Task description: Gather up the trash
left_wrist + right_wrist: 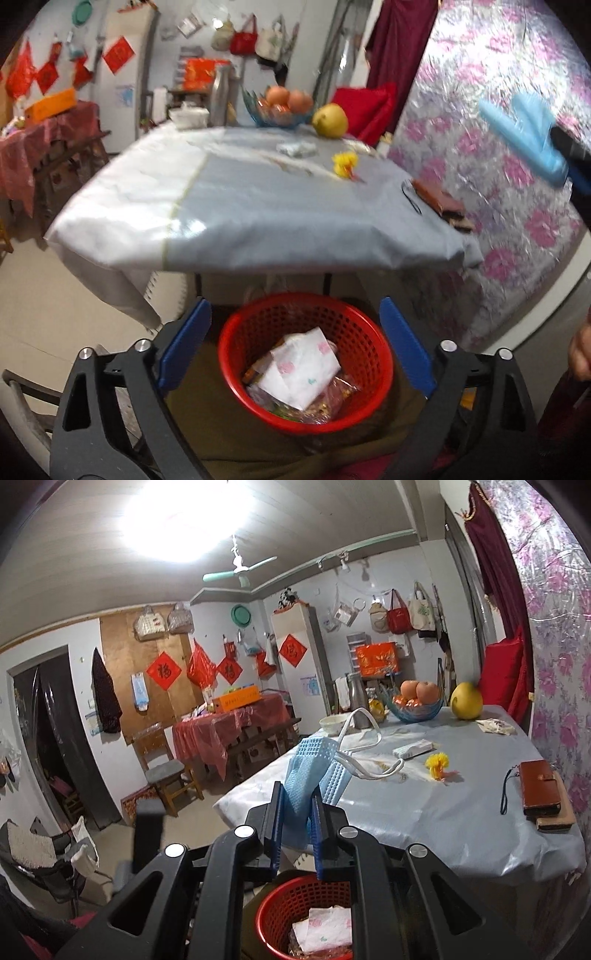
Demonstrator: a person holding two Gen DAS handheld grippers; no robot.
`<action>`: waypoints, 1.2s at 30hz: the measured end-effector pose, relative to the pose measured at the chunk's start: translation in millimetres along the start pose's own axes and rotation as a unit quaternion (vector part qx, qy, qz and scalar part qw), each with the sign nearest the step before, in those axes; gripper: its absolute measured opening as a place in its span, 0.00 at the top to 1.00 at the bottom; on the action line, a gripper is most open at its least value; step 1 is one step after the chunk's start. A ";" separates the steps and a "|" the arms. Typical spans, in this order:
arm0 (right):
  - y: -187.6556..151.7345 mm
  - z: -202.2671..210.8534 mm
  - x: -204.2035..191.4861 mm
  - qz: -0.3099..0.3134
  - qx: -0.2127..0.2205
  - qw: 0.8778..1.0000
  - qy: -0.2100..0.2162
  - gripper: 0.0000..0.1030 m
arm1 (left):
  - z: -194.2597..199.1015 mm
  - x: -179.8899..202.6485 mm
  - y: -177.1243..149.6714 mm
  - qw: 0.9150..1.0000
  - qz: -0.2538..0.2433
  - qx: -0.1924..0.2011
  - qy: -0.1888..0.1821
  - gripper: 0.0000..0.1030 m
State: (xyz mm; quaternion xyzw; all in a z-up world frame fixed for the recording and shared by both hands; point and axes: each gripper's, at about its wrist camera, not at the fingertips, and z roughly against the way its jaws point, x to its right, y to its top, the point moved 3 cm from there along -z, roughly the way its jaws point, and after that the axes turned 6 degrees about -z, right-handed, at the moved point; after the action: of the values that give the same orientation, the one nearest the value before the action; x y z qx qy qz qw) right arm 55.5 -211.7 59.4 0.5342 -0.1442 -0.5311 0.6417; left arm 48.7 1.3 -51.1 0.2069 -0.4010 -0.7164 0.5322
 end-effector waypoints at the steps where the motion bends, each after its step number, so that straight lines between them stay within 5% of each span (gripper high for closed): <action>1: -1.9 -2.7 -2.2 0.002 -0.005 1.000 0.001 0.86 | 4.8 -1.8 2.2 1.000 0.001 0.008 0.008 0.08; 14: -56.0 -62.3 -8.6 0.001 -0.111 0.994 0.012 0.84 | 31.1 -20.4 9.2 0.997 0.011 0.043 0.061 0.07; 21: -101.0 -100.1 -3.7 0.008 -0.186 0.982 -0.017 0.70 | 24.1 -32.0 3.6 0.997 0.030 0.026 0.061 0.07; 29: -75.9 -67.9 -9.3 0.021 -0.130 0.991 -0.024 0.63 | 29.4 -30.5 4.8 0.997 0.033 0.031 0.059 0.07; 36: -71.1 -64.7 -5.9 0.029 -0.124 0.991 -0.040 0.52 | 30.6 -17.7 6.2 0.996 0.007 0.031 0.079 0.07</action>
State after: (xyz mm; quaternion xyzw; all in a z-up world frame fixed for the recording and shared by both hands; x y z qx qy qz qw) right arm 64.4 -162.8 -23.0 0.4248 -0.1182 -0.5471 0.7116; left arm 36.5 27.8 -30.3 0.2762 -0.3808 -0.6816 0.5605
